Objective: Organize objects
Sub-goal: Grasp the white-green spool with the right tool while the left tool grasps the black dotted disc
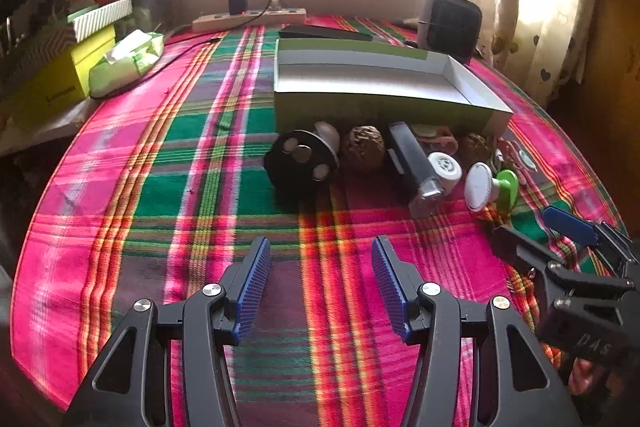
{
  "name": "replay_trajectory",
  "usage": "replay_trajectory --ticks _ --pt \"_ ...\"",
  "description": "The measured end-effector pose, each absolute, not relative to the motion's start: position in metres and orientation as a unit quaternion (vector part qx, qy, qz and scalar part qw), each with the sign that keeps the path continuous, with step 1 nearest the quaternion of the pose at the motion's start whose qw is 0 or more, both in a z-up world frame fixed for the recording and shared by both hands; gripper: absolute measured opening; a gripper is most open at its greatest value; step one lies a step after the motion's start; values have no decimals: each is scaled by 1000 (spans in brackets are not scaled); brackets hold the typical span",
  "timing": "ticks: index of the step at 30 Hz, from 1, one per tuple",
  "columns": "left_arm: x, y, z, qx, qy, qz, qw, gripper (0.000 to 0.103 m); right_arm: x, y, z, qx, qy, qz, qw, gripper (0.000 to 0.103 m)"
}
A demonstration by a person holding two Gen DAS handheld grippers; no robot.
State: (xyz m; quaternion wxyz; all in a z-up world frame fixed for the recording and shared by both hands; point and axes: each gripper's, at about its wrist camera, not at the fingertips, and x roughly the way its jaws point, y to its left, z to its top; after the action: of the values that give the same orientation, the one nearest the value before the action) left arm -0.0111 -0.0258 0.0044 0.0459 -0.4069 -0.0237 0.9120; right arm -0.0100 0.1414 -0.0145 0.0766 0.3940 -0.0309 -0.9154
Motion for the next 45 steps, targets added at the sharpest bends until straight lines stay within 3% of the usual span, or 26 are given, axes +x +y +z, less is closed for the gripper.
replay_trajectory --ticks 20,45 --pt "-50 -47 11 -416 -73 903 79 52 -34 131 -14 399 -39 -913 71 74" --pt "-76 -51 7 -428 -72 898 71 48 -44 128 -19 408 -13 -910 79 35"
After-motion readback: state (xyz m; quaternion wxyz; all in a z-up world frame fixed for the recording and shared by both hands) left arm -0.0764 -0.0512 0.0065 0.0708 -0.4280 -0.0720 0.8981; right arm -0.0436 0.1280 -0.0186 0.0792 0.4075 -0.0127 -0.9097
